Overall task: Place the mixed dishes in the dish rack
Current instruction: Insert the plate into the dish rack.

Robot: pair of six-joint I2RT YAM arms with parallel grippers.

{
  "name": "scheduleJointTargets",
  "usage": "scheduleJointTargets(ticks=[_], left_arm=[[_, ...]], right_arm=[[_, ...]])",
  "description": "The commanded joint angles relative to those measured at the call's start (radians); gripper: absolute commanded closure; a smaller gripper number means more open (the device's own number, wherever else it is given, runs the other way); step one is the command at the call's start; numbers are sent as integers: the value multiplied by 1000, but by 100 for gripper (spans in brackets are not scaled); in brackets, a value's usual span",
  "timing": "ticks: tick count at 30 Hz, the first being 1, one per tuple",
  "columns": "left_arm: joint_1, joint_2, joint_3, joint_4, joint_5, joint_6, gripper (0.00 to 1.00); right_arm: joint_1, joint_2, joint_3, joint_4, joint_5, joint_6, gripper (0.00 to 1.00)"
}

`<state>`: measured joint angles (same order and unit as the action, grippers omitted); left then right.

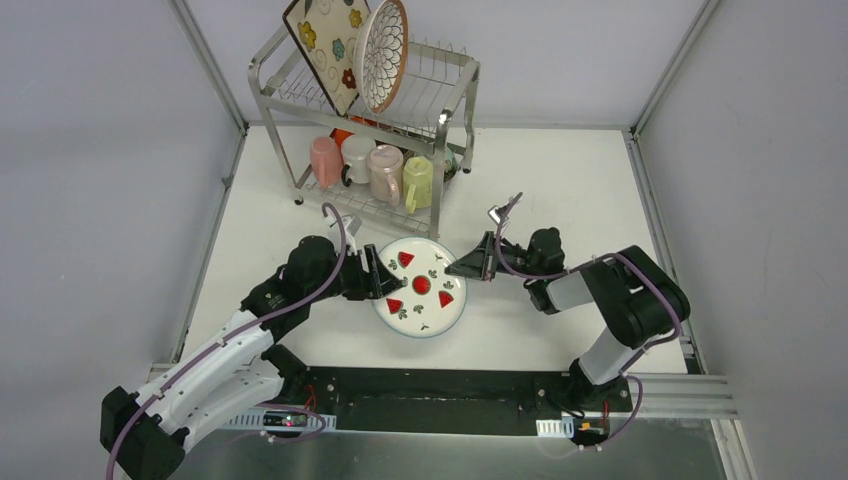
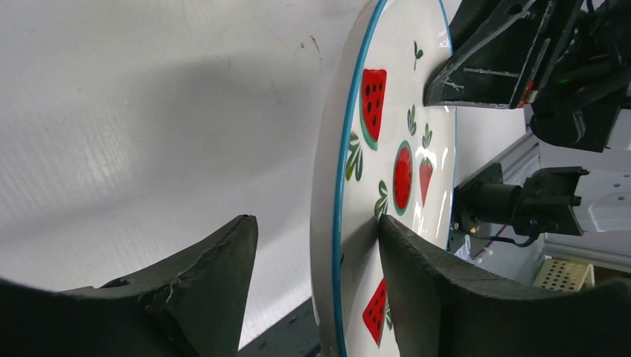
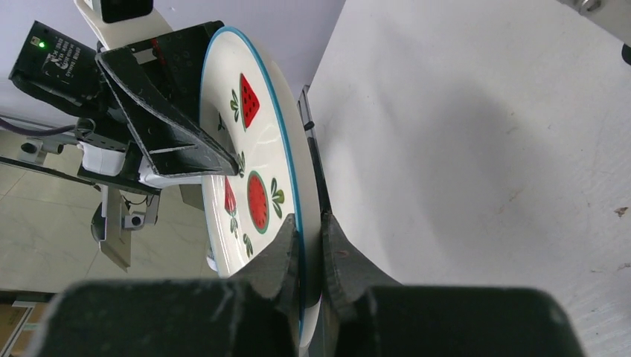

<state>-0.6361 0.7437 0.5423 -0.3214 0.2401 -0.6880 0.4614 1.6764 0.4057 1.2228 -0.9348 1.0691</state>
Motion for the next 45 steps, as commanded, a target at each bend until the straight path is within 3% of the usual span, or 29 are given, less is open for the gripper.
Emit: scheduleJointTargets(ticks=[1,13,17,22,25,28,35,37,38,39,41,45], left_arm=[[-11,6,47,3,73,-40,40],[-11,-29,99,-12,46,-97,68],[-11,-34,120,-34,27,-123,70],[-11,-58,143,-36,38,-143,99],[-11,-66,159,-36,43,-131,100],[-11,-66,173,-35,48,-115,100],[-11,-74,216,-56,-1,-96,100],[-11,-71,247,-65,-10,-74,100],[-11,-68,264,-71,-14,-61,100],[-11,-65,280,-78,-18,-47,100],[-11,-66,304,-89,-31,-26,100],[-11,-57,372,-128,-69,29,100]], right_arm=[[-8,-106,4,134,58,98,100],[-20,-147,-28,61,82,46,100],[-28,-161,-38,60,83,43,100],[-33,-168,-47,56,77,52,100],[-33,-184,-53,34,83,43,98],[-33,-212,-52,-34,89,20,85],[-35,-405,-82,-211,137,-25,36],[-33,-500,-84,-323,156,-56,19],[-34,-554,-80,-405,157,-65,17],[-34,-605,-74,-487,181,-108,9],[-33,-718,-56,-669,212,-164,1],[-33,-917,-32,-950,280,-250,0]])
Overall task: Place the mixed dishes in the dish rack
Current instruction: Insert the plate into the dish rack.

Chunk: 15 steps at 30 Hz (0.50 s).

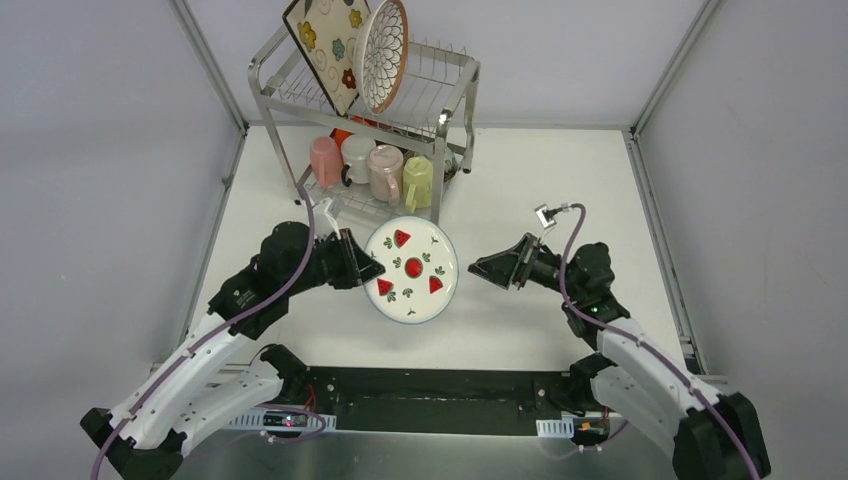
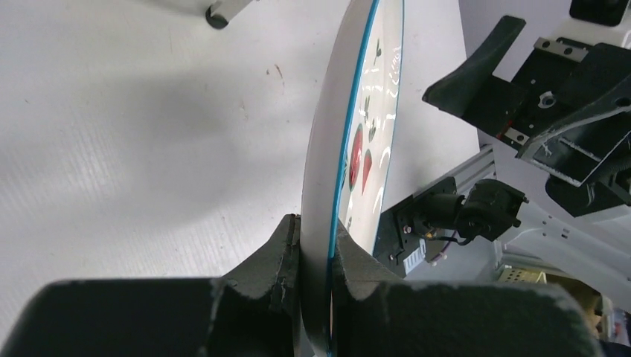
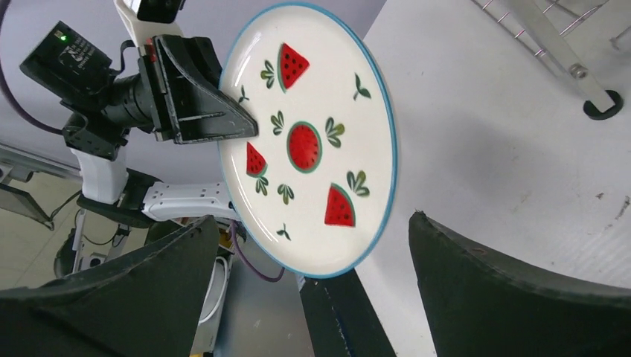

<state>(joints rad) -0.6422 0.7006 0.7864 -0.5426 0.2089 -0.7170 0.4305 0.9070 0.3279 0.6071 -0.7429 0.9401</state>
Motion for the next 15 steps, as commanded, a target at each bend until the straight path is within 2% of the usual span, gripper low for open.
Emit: scheduleJointTargets(ticks=[1,7,15], left_arm=[[-5,-8,149,84,-47,75,100],[-5,53,327,59,-87,177,100],[-5,135,576,62,-148,317,100]], right_arm=[[-1,-188,48,-395,105,-135,0],[-3,-311,35,-515,153,-149,0],[-3,-282,14,-517,140,-144,0]])
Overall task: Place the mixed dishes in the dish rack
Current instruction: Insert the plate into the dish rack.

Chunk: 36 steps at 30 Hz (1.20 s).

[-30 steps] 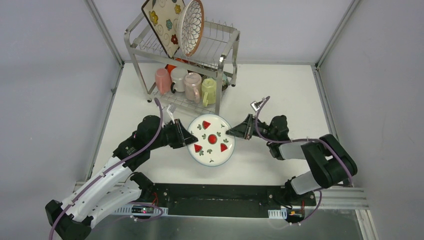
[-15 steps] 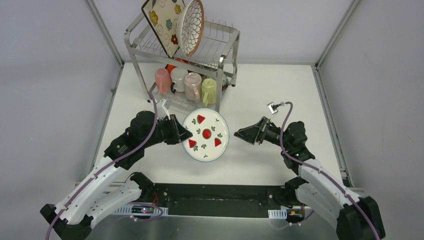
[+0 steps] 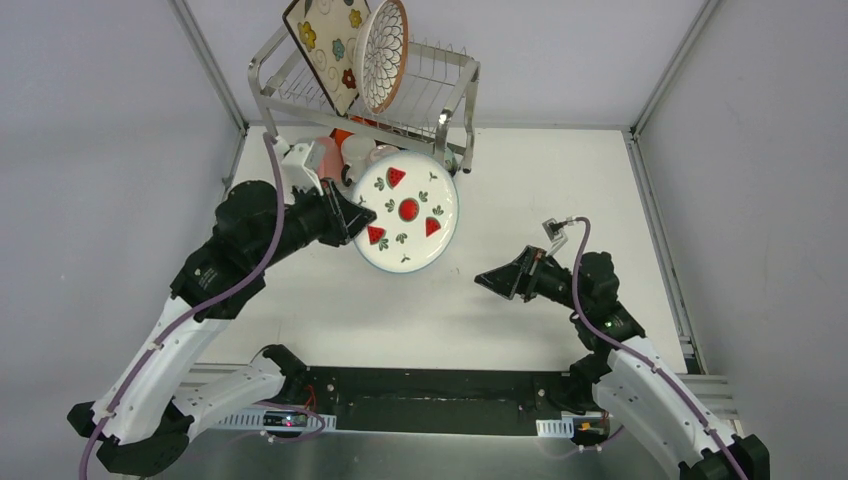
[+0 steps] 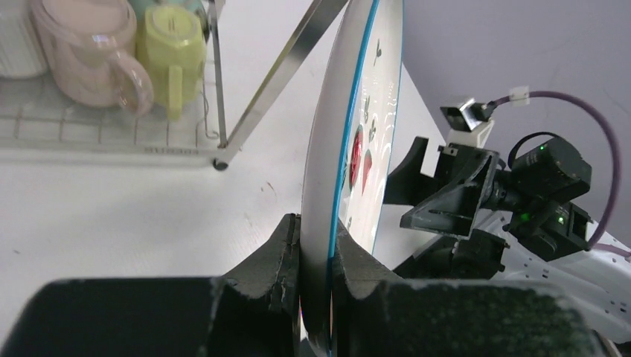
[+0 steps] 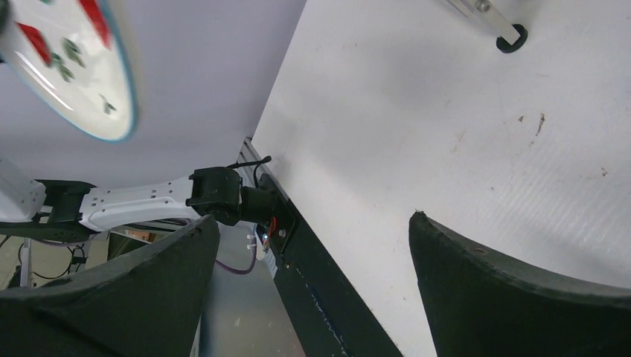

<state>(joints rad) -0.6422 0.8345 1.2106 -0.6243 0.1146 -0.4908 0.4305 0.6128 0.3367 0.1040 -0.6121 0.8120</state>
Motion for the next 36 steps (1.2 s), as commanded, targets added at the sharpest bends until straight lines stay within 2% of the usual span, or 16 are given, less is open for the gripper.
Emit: scheduleJointTargets(ticks=[1,8,19,27,36], left_arm=[[-5,13,176,144,-71,105,100],[-5,83,320,191,-130,189,100],[-5,276,600,281,-211,375,100],[-5,418,736,366,-274,498,100],[-6,519,802,509,-317,596,100]], right_arm=[[-2,15,5,-15,5,-16,0],[-3,-8,-2,-66,4,-17,0],[-3,-99,-14,-151,-2,-20,0],[-2,-168,-3,-256,-1,-39,0],[-3,-203,-11,-305,3,-39,0]])
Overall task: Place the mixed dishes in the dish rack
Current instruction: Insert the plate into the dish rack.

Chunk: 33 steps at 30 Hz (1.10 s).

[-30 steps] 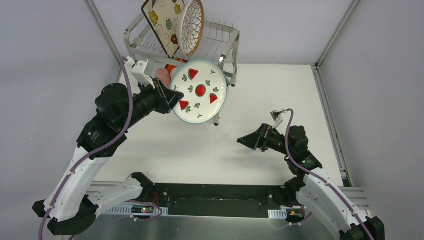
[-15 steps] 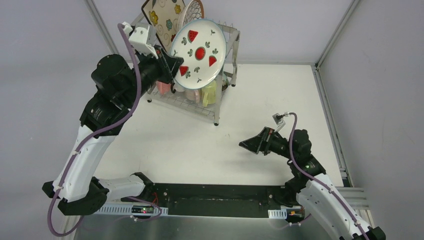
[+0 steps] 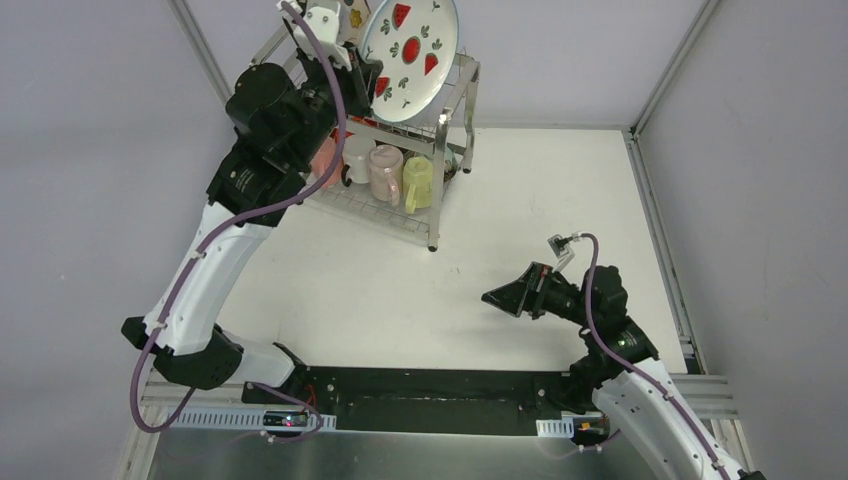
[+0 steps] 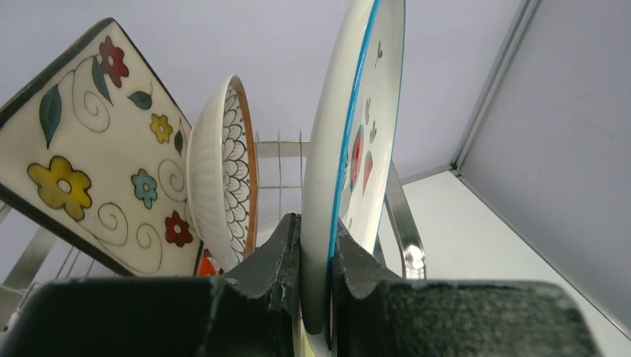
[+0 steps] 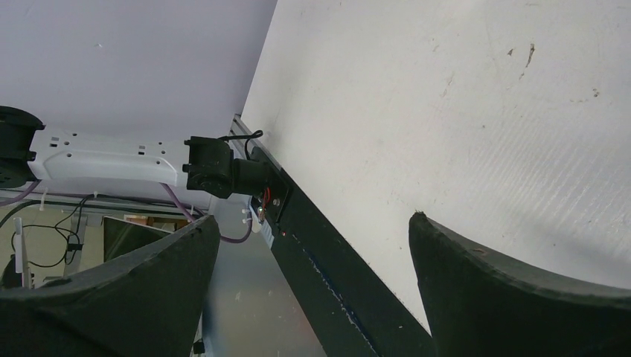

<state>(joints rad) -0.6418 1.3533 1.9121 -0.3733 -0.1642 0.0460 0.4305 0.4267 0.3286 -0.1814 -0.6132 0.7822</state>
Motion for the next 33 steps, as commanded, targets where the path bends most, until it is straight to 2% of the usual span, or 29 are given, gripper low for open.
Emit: scheduleJointTargets(ticks=[1,11,22,33], left_arm=[[-6,8,104,271,-39,71,100],[-6,73,113,357,-112,137,100],[-9,131,113,398,-178,201,100],[-19,192,107,413,-228,237,100]], right_arm=[[-3,-22,-4,-24,5,-7,0],[-1,-53,-23,-59,20,-9,0],[-1,-45,-4,-63,15,-14,0],[-2,-116,-13,-121,27,-3,0]])
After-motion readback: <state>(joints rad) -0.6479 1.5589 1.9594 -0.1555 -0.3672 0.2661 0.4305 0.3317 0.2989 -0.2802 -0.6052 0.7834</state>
